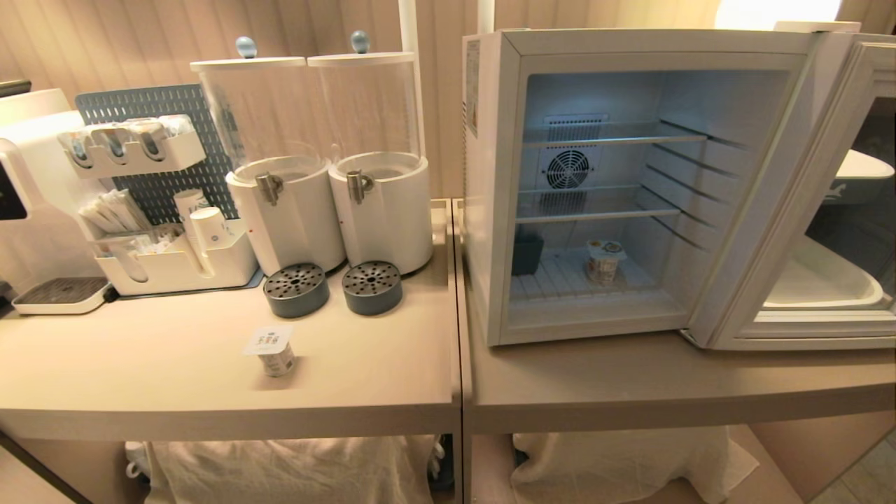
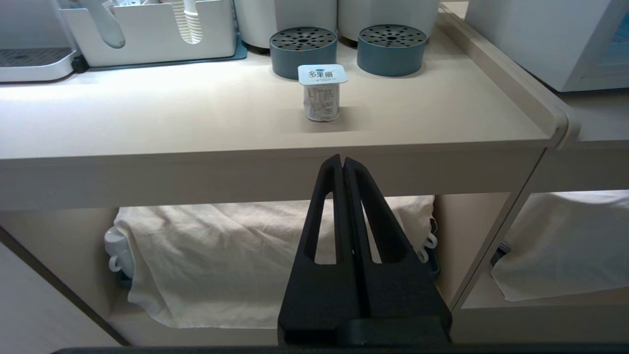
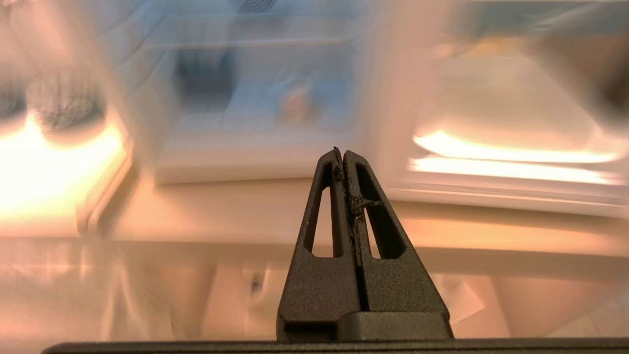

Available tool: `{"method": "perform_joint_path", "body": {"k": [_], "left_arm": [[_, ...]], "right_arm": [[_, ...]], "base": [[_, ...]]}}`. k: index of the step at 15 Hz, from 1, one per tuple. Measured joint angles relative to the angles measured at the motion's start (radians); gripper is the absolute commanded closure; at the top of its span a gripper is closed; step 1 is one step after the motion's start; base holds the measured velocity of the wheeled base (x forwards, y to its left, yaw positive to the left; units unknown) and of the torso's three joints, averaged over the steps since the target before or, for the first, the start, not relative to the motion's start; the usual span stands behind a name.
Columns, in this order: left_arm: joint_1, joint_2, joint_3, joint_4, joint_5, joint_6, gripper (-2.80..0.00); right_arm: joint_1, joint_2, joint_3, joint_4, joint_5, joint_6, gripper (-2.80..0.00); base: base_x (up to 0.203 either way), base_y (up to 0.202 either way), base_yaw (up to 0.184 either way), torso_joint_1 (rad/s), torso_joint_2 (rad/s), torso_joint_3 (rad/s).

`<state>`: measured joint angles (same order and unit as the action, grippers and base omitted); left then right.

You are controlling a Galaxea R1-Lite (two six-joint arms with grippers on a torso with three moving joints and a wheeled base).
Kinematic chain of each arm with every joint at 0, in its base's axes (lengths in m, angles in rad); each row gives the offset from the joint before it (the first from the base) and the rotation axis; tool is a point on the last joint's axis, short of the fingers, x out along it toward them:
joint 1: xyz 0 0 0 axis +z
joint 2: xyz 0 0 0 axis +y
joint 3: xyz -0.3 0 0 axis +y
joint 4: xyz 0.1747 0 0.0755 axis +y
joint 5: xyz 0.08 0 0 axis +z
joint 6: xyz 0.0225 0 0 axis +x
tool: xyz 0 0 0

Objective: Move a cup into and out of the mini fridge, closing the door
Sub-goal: Put the yoghurt in the freezer

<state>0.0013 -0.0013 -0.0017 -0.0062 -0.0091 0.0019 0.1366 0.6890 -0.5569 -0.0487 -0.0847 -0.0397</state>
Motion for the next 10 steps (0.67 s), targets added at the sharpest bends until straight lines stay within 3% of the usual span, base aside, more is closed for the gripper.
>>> {"method": "perform_joint_path", "body": {"k": [3,5,7,10], "left_arm": [[0.000,0.000,0.000,0.001,0.000,0.000,0.00],[0.000,0.000,0.000,0.000,0.000,0.000,0.00],[0.000,0.000,0.000,0.000,0.000,0.000,0.00],[0.000,0.000,0.000,0.000,0.000,0.001,0.00]], "right_arm": [[-0.192,-0.262,-0.127,0.485,0.075,0.071,0.00],[-0.241,-0.347,-0.157,0.712,0.196,0.093,0.00],[-0.237,-0.384,-0.155,0.757,0.343,0.083,0.00],[-0.167,-0.442,-0.125,0.758,0.374,0.083,0.00]], "base": [[0.000,0.000,0.000,0.000,0.00,0.000],[0.000,0.000,0.000,0.000,0.00,0.000],[0.000,0.000,0.000,0.000,0.00,0.000],[0.000,0.000,0.000,0.000,0.00,0.000]]}}
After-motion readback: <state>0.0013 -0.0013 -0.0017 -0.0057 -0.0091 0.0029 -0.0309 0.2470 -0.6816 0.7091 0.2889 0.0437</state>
